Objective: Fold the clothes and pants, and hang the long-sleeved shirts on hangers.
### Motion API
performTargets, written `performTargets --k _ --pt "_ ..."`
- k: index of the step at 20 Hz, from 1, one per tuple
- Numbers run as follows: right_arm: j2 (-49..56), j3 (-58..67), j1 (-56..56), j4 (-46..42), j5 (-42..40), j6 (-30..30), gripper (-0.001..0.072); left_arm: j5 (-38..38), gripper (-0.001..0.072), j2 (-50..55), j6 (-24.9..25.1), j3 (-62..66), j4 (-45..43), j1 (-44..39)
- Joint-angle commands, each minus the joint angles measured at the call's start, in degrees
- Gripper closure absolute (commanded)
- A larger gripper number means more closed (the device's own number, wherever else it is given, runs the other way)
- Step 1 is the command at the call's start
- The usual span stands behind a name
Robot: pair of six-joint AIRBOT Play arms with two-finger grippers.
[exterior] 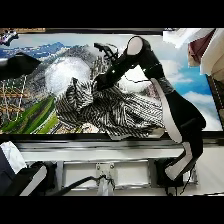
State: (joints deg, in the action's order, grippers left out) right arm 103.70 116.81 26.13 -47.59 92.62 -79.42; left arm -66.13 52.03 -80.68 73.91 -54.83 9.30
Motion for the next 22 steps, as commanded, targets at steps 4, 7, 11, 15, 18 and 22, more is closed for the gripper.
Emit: performTargets --k 4,7,11,15,18,22 --pt "-8.4 0.5 -5.4 19.6 4.3 8.7 0.0664 -7.2 0.0301 -13.7 -8.1 0.0 -23.9 0.5" --pt "-10.8 0.4 -9.2 14.3 6.0 4.9 0.0665 -8.6 0.0301 -17.1 -8.1 0.0 -24.7 0.5" --pt "-14.7 0.1 -10.1 -8.2 8.9 -3.8 0.0661 -8.6 0.0301 -18.8 -9.6 0.0 -33.0 0.5" --pt "-18.9 -1.5 -9.3 -10.6 12.5 -5.2 0.0661 -8.7 0.0302 -17.7 -11.0 -1.9 -40.0 0.5" --pt "-21.7 -5.5 -7.1 -13.8 12.6 -5.6 0.0661 -8.4 0.0301 -15.6 -13.2 -4.9 -38.2 0.5" --pt "-20.7 -11.9 -4.9 -14.6 12.5 -5.9 0.0661 -6.5 0.0301 -12.1 -13.2 -5.3 -32.7 0.5"
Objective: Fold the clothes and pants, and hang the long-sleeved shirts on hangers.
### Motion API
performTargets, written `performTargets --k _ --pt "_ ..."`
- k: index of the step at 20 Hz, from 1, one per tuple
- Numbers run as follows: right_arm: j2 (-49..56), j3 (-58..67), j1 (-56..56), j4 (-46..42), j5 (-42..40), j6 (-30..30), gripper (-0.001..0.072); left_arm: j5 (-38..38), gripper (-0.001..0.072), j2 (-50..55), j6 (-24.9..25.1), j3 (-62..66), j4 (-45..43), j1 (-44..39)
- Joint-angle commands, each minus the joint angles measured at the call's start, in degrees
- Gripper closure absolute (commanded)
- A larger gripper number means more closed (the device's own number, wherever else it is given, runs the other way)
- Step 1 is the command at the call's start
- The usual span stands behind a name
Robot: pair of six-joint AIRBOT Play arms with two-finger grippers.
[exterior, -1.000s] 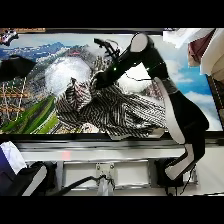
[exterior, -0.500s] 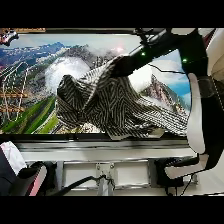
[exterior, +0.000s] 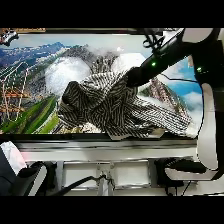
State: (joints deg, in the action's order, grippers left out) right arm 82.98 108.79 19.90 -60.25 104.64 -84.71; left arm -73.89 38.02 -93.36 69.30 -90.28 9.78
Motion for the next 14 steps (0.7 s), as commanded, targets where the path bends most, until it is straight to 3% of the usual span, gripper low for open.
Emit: performTargets --k 1,5,10,14 --pt "0.7 -4.9 1.4 -2.1 0.5 -0.6 0.0661 1.4 0.0301 2.3 -0.5 -0.8 1.6 0.0" --pt "2.3 -5.6 1.4 -2.0 -1.9 -0.7 0.0661 2.4 0.0301 2.5 -5.5 -6.4 -16.4 0.5" --pt "2.6 -5.6 2.2 -1.9 -7.1 1.7 0.0661 12.3 0.0302 3.2 -5.2 -19.3 -17.8 5.1" --pt "2.9 -5.6 2.2 -2.6 -9.1 4.3 0.0661 18.8 0.0301 12.7 -0.9 -18.6 -17.7 11.4"
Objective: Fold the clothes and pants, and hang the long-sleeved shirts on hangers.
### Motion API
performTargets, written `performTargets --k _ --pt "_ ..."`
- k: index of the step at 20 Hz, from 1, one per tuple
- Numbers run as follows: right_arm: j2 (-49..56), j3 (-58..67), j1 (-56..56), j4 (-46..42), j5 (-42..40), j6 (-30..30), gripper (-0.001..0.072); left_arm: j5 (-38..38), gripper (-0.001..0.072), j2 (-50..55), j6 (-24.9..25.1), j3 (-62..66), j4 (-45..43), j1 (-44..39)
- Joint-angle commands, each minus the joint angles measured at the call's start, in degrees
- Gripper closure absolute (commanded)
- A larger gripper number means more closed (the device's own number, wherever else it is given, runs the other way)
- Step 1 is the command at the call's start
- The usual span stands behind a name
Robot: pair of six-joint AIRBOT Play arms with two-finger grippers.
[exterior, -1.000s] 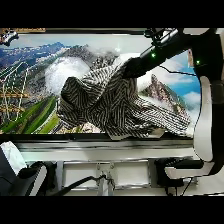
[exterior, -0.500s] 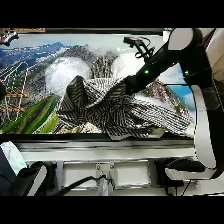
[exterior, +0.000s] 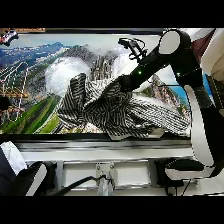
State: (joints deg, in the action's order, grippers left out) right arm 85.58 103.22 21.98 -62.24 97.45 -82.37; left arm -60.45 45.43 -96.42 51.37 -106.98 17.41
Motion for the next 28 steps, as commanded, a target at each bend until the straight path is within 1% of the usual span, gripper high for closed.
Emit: performTargets --k 1,3,6,8,11,15,18,20,21,23,24,25,26,27,28 --pt "0.8 -0.1 0.1 -1.3 -0.9 2.2 0.0661 5.7 0.0301 8.9 2.1 0.7 -1.0 5.4" --pt "2.2 -0.4 0.1 -3.5 2.3 2.5 0.0661 5.9 0.03 15.7 2.1 4.0 -1.0 7.3" --pt "4.0 -2.7 0.1 -4.7 3.9 4.0 0.0665 9.4 0.03 22.6 2.4 7.9 -0.7 7.3" --pt "4.9 -4.0 0.1 -5.2 2.8 4.0 0.0665 11.5 0.03 26.0 2.4 9.8 -0.5 7.1" --pt "5.6 -4.3 0.1 -6.1 1.1 4.1 0.0665 12.5 0.03 30.6 2.4 12.8 -0.5 7.2" --pt "5.6 -4.3 0.1 -6.1 0.2 4.1 0.0665 13.3 0.03 34.6 2.4 14.8 -0.6 7.2" --pt "5.6 -4.3 0.1 -6.1 0.2 4.1 0.0665 15.5 0.0304 36.6 3.0 14.8 -0.6 7.5" --pt "5.6 -4.3 0.1 -6.1 0.2 4.1 0.0665 16.9 0.0427 37.6 3.0 14.8 -0.6 7.5" --pt "5.6 -4.3 0.1 -6.1 0.3 4.0 0.0665 17.4 0.0441 38.1 3.0 14.8 -0.6 7.5" --pt "5.6 -4.3 0.1 -6.0 0.5 4.0 0.0665 18.0 0.0442 39.1 3.0 14.8 -0.6 7.8" --pt "5.5 -4.3 0.1 -6.0 0.5 4.0 0.0665 18.1 0.0458 39.3 3.0 14.8 -0.6 7.8" --pt "5.6 -4.3 0.1 -6.0 0.5 4.0 0.0665 18.3 0.0506 39.3 3.0 14.8 -0.6 7.8" --pt "5.6 -4.3 0.1 -6.0 0.4 4.0 0.0665 18.7 0.0573 39.2 3.0 14.8 -0.6 7.8" --pt "5.6 -4.3 0.1 -6.0 0.4 4.0 0.0665 19.0 0.0594 39.1 3.0 14.8 -0.6 7.8" --pt "5.6 -4.3 0.1 -6.0 0.5 4.0 0.0665 19.1 0.0595 39.1 3.0 14.8 -0.6 7.8"
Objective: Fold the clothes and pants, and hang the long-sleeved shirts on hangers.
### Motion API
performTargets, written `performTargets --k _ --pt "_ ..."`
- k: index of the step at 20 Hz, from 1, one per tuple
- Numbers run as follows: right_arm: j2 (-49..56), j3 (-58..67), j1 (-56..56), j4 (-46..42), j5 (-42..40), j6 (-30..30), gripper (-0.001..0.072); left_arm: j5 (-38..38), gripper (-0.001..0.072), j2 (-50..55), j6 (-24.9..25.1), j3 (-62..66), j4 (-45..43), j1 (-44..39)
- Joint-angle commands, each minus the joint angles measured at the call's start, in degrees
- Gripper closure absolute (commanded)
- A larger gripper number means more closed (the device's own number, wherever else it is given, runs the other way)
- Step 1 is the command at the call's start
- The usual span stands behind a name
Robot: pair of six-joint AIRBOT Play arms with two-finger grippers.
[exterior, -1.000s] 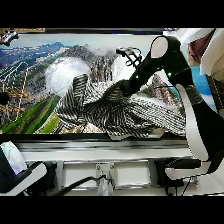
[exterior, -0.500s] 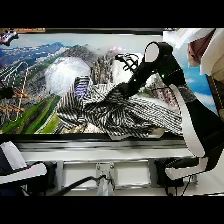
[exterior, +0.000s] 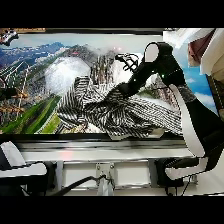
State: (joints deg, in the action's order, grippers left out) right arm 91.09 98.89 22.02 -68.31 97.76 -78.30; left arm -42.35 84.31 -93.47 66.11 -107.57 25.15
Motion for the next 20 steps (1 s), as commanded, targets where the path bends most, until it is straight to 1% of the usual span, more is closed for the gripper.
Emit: performTargets --k 1,2,4,5,10,12,14,19,20 --pt "0.0 0.0 0.0 0.1 0.2 0.0 0.0665 1.0 0.0596 0.2 0.0 0.1 0.0 0.1" --pt "0.0 0.0 0.0 0.1 0.2 0.0 0.0665 1.0 0.0633 0.2 0.0 0.1 0.0 0.1" --pt "0.0 0.0 0.0 0.1 0.2 0.0 0.0665 1.0 0.0637 0.2 0.1 0.1 0.0 0.1" --pt "0.0 0.0 0.0 0.1 0.2 0.0 0.0665 1.0 0.0683 -0.1 0.1 0.1 0.0 0.1" --pt "0.0 0.0 0.0 0.1 0.2 0.0 0.0665 1.9 0.0683 -2.5 0.2 0.2 0.0 0.0" --pt "0.0 0.0 0.0 0.2 0.2 -0.1 0.0665 1.9 0.0683 -3.3 1.6 0.2 0.0 -0.2" --pt "0.0 0.0 0.0 0.2 0.2 -0.1 0.0665 1.8 0.0683 -4.5 1.7 0.2 0.0 -0.4" --pt "0.0 0.0 0.0 0.6 -0.2 -0.1 0.0665 1.6 0.0683 -11.0 7.6 0.3 0.0 -2.5" --pt "0.0 0.0 0.0 0.6 -0.3 -0.1 0.0665 1.6 0.0683 -13.3 7.8 0.5 0.0 -3.3"
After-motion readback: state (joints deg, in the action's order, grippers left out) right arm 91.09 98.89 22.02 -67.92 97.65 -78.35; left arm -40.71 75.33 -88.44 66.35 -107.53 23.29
